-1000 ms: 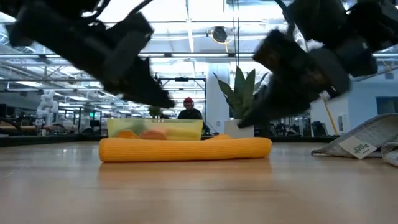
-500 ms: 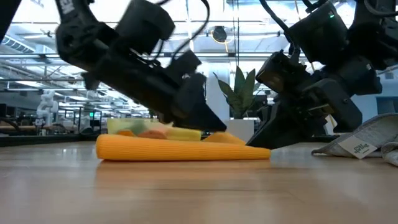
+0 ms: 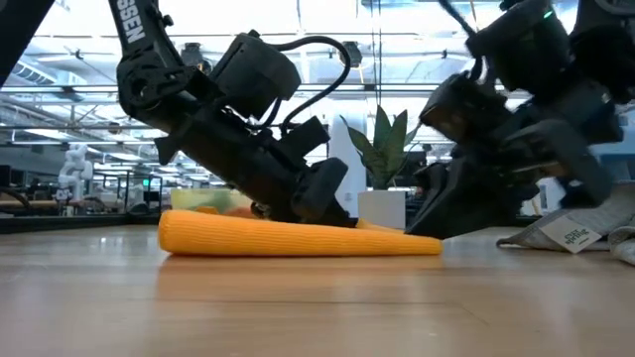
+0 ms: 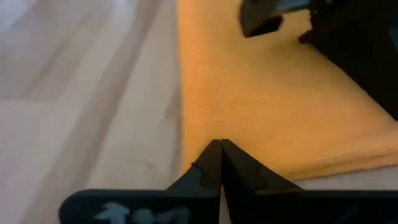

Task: Fold microfiber towels
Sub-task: Fold the orange microfiber cloth

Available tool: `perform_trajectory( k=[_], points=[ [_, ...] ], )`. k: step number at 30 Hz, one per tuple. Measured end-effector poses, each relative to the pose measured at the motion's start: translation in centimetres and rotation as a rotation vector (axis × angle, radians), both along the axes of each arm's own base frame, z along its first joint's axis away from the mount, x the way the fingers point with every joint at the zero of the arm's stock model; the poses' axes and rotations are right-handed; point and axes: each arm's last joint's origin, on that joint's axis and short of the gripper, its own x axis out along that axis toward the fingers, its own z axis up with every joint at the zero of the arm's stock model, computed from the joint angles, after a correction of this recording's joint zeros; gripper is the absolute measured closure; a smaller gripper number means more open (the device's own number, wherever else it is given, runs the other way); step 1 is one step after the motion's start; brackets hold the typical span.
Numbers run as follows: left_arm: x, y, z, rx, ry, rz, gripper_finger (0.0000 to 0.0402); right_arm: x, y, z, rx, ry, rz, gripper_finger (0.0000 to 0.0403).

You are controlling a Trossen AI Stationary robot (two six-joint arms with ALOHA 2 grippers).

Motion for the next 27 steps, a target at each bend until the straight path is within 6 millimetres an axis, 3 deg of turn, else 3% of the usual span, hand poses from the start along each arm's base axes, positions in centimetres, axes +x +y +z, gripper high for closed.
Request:
perform_trajectory(
  k=[4, 8, 12, 16, 22, 27],
  points=[
    [-0.2, -0.4, 0.6, 0.041, 0.005, 0.004, 0.0238, -0.5, 0.7, 2.2, -0.017, -0.066, -0.02, 0.0403],
    [-0.3, -1.5, 2.9, 0.065, -0.037, -0.027, 0.0238, -0.8, 1.2, 4.0, -0.015, -0.133, -0.036, 0.0403],
    [-0.8, -2.8, 6.0, 0.085, -0.098, -0.082, 0.0238, -0.6, 1.3, 4.2, 0.009, -0.171, -0.036, 0.0403],
    [-1.9, -4.7, 7.8, 0.109, -0.074, -0.156, 0.0238, 0.1, 0.6, 3.0, 0.026, -0.156, -0.088, 0.0403],
    [-4.4, -7.2, 6.3, 0.11, 0.191, -0.232, 0.0238, 1.2, -1.0, 0.9, 0.039, -0.162, -0.214, 0.0403],
    [-6.6, -7.7, 4.4, 0.093, 0.376, -0.089, 0.0238, 1.4, -2.5, -0.7, 0.019, -0.1, -0.302, 0.0403]
  ],
)
